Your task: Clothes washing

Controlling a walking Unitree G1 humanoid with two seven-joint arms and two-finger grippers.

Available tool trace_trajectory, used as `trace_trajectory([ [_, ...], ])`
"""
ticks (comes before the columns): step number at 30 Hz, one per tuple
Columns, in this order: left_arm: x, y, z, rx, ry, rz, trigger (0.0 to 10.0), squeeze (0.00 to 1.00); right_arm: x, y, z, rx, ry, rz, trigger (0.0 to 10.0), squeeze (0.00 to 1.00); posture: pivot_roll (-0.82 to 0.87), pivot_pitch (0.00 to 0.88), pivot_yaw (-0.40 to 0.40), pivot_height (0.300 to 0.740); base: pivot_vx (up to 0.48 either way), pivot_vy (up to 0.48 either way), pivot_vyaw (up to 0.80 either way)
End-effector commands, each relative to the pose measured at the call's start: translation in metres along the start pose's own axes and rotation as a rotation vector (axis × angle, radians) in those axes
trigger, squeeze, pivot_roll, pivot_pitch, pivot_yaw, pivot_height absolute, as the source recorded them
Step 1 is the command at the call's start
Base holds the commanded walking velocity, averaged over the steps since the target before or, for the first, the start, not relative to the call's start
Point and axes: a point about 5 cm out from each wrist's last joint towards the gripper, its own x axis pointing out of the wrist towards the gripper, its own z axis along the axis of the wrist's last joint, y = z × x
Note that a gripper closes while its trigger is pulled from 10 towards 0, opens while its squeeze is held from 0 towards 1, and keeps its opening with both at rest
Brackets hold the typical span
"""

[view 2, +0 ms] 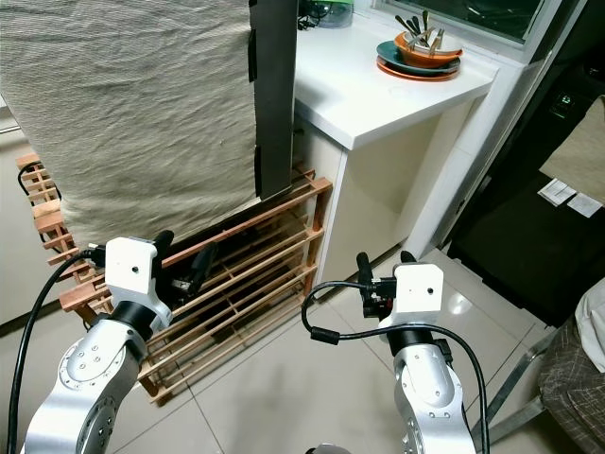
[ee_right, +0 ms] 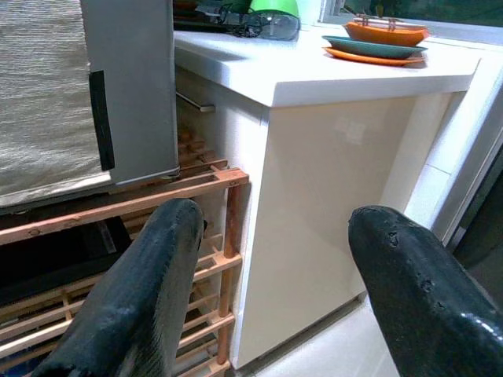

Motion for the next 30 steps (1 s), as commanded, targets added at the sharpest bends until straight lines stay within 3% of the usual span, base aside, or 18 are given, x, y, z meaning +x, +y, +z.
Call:
trace_trajectory([
  [1, 0.001, -0.001, -0.002, 0.001, 0.009, -0.007, 10.0, 0.0, 0.0, -0.001, 0.006, -0.009, -0.034, -0.003, 10.0, 0.0, -0.07, 0.0, -0.027, 0.74, 0.0, 0.0, 0.0],
  [10, 0.003, 0.001, -0.002, 0.005, 0.005, 0.0, 10.0, 0.0, 0.002, 0.001, 0.005, 0.001, -0.038, 0.004, 10.0, 0.0, -0.06, 0.0, -0.023, 0.74, 0.0, 0.0, 0.0],
  [14, 0.009, -0.005, -0.003, -0.004, 0.001, -0.038, 10.0, 0.0, 0.001, 0.005, 0.0, -0.022, -0.032, 0.063, 10.0, 0.0, -0.05, 0.0, -0.024, 0.74, 0.0, 0.0, 0.0],
  [22, 0.009, 0.007, -0.005, 0.007, 0.002, 0.004, 10.0, 0.0, 0.0, -0.002, -0.001, -0.021, -0.036, 0.004, 10.0, 0.0, -0.06, 0.0, -0.01, 0.74, 0.0, 0.0, 0.0],
  [30, 0.008, 0.007, -0.008, 0.006, 0.0, 0.016, 10.0, 0.0, -0.001, -0.008, 0.0, -0.018, -0.049, -0.005, 10.0, 0.0, -0.05, 0.0, -0.016, 0.74, 0.0, 0.0, 0.0],
])
